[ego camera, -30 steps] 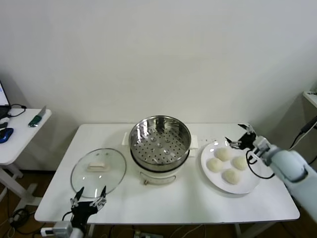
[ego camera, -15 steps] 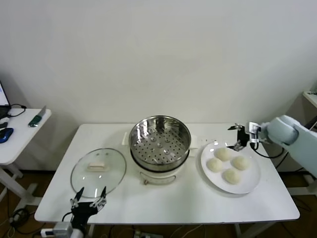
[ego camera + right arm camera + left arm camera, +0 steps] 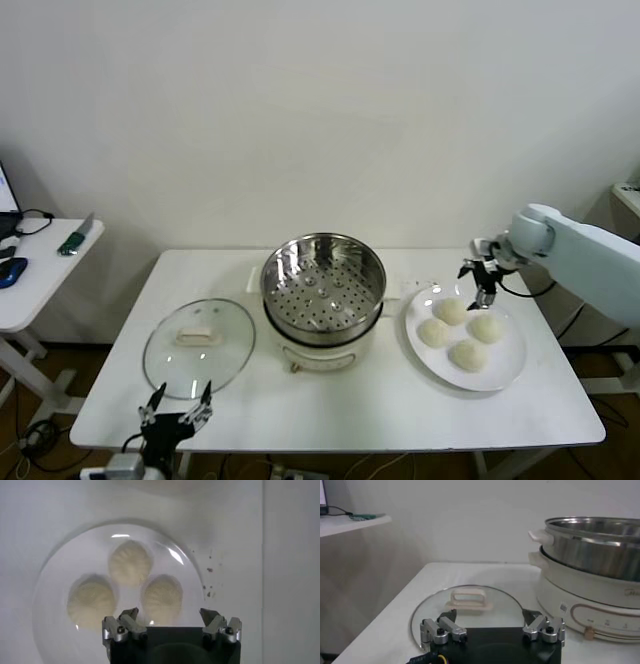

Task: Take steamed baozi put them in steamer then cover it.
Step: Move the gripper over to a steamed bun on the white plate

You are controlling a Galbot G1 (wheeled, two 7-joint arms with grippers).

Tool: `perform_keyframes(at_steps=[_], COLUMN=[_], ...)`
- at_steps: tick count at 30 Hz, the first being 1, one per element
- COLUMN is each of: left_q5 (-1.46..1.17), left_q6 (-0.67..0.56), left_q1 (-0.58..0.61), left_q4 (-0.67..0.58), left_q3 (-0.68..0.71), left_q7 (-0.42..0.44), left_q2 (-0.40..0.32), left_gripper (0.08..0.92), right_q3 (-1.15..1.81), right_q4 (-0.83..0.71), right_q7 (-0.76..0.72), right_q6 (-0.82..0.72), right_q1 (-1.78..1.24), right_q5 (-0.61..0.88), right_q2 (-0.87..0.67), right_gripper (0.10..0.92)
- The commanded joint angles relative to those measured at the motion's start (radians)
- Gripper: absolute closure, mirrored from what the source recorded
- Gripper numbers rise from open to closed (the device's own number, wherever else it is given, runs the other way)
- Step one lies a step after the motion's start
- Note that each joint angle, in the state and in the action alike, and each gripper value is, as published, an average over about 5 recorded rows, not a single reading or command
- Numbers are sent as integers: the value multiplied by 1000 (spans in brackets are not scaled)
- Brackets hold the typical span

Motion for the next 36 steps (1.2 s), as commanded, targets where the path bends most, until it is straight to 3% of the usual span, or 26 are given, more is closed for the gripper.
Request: perform_keyframes(at_steps=[1,19,31,36], left_q5=[3,23,36,39], left_q6=[-2,-21,-30,-32], left_q1=[1,15,18,16], left_q4=[4,23,33,34], left_q3=[1,7,12,12], left_q7=[-1,-2,-4,-5], left_q2=[-2,-11,-12,-12], left_gripper=[177,177,177,177], right_q3=[-54,121,179,199], right_q4=[-211,-401,-435,-457], right_q7=[-68,-55,-39,-31], right_q6=[16,64,73,85], right_q1=[6,-143,-179,-180], right_q5=[-25,-167,-180,-196], right_q2=[143,241,276,298], right_gripper=[203,203,204,241])
